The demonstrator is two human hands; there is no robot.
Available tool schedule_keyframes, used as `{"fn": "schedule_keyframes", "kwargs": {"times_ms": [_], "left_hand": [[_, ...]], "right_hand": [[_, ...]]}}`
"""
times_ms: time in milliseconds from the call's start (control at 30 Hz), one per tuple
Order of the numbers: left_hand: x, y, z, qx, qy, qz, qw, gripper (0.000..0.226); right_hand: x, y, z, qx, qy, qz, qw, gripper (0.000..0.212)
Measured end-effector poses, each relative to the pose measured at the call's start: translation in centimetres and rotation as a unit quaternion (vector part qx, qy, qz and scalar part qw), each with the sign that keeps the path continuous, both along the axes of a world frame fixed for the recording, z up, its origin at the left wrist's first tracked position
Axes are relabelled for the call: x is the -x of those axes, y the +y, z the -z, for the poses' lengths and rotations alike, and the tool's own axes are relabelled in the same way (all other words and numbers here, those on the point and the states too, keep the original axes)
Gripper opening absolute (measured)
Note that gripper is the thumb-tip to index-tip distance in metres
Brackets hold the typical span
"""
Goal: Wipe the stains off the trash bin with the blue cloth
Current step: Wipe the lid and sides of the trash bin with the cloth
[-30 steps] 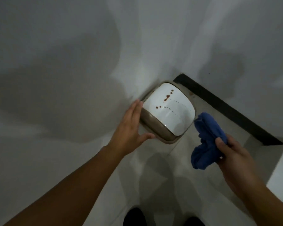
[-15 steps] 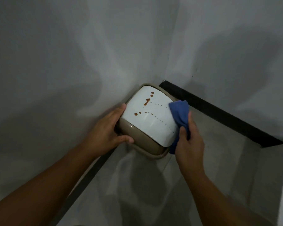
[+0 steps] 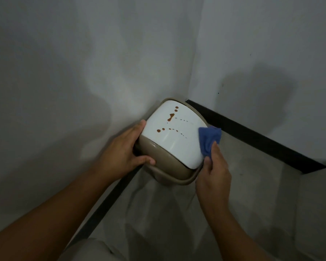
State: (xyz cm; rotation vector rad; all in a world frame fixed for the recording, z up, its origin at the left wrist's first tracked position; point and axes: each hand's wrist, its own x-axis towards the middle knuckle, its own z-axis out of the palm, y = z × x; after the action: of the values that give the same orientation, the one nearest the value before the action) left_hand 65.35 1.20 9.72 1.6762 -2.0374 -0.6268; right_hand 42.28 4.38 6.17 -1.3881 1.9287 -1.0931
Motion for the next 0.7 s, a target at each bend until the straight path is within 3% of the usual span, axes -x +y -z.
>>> {"fn": "schedule_keyframes", "kwargs": {"times_ms": [100, 267, 500, 700], "left_hand": [[0.2, 0.0, -0.2, 0.0, 0.0, -0.016, 1.0, 0.115], [0.4, 0.1, -0.5, -0.019, 0.015, -0.022, 0.999, 0.114], [0.7, -0.1, -0.3, -0.012, 0.011, -0.027, 1.0, 0.111], [1.1, -0.2, 0.1, 0.001, 0.018, -0.044, 0.999, 0.107]], "right_hand": [[-1.4, -1.0, -1.7, 0.03, -0.009, -0.03, 0.999, 0.044], [-1.4, 3.3, -1.2, 0.049, 0.064, -0.151, 0.985, 0.063], [1.4, 0.0, -0.4, 0.035, 0.04, -0.081, 0.995, 0.044], [2.5, -6.6, -1.3, -0.057, 0.014, -0.042, 0.997, 0.043]]}}
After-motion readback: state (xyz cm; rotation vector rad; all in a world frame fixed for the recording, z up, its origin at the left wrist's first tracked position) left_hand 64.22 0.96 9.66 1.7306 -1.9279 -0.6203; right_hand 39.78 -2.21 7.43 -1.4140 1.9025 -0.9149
